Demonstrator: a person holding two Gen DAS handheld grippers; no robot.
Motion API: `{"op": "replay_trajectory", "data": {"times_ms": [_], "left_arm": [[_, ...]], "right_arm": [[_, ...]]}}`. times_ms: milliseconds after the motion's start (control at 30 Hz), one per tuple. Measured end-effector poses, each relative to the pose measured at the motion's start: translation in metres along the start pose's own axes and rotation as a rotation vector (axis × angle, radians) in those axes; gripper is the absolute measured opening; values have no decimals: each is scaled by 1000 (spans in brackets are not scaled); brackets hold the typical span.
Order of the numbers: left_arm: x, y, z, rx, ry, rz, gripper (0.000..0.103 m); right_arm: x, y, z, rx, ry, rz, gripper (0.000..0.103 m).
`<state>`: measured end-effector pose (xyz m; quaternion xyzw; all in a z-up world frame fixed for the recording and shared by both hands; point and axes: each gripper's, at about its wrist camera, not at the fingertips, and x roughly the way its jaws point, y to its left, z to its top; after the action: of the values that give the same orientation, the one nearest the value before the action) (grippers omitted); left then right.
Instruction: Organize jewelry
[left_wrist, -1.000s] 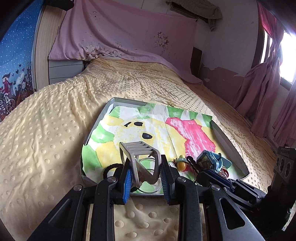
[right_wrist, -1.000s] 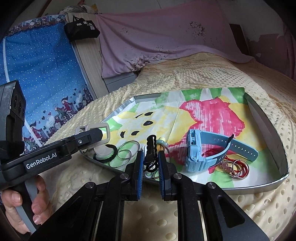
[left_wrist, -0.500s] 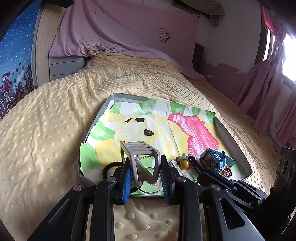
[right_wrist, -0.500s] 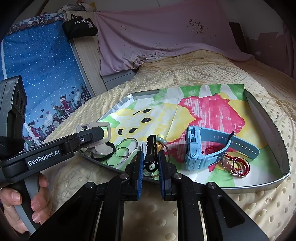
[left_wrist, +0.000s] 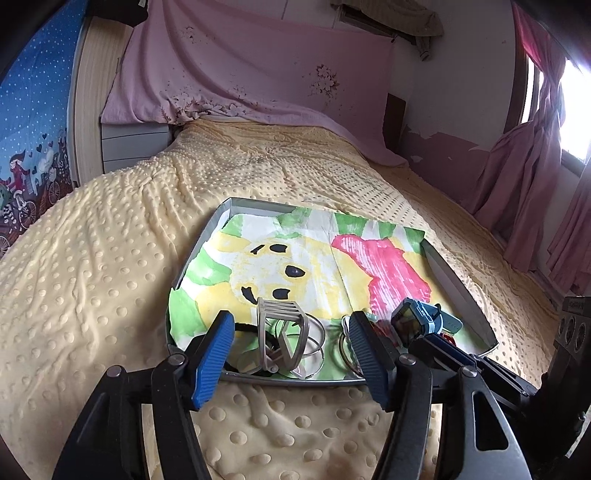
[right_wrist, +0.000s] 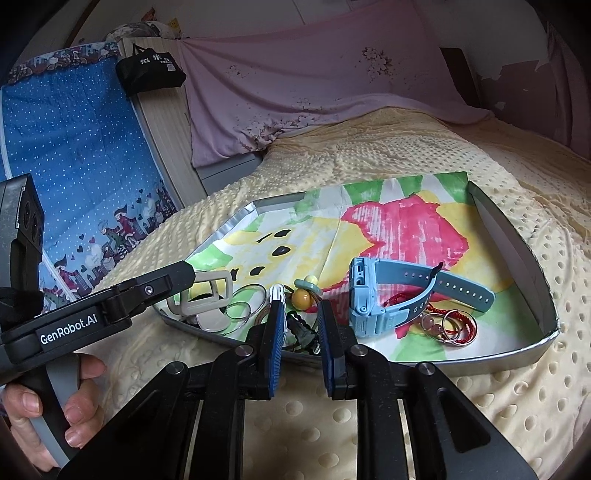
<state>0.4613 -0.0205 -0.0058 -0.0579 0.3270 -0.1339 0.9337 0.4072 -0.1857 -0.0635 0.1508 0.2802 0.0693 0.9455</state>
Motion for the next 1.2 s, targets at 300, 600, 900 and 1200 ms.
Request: {"op": "replay_trajectory", "data": {"times_ms": [300, 600, 900, 1200], "left_arm": [[-30, -6, -4, 0, -73, 26, 83], [-87, -22, -23, 24, -204, 85, 102], [-159, -49, -46, 15, -308, 122, 103], [-224, -69, -85, 20, -378, 161, 103]], "right_arm": [[-34, -3, 2, -8, -84, -28, 46], [-96, -9, 0, -39, -165, -36, 68], [-186, -9, -4, -72, -249, -41, 84], [-260, -3, -28, -106, -269, -38, 89]]}}
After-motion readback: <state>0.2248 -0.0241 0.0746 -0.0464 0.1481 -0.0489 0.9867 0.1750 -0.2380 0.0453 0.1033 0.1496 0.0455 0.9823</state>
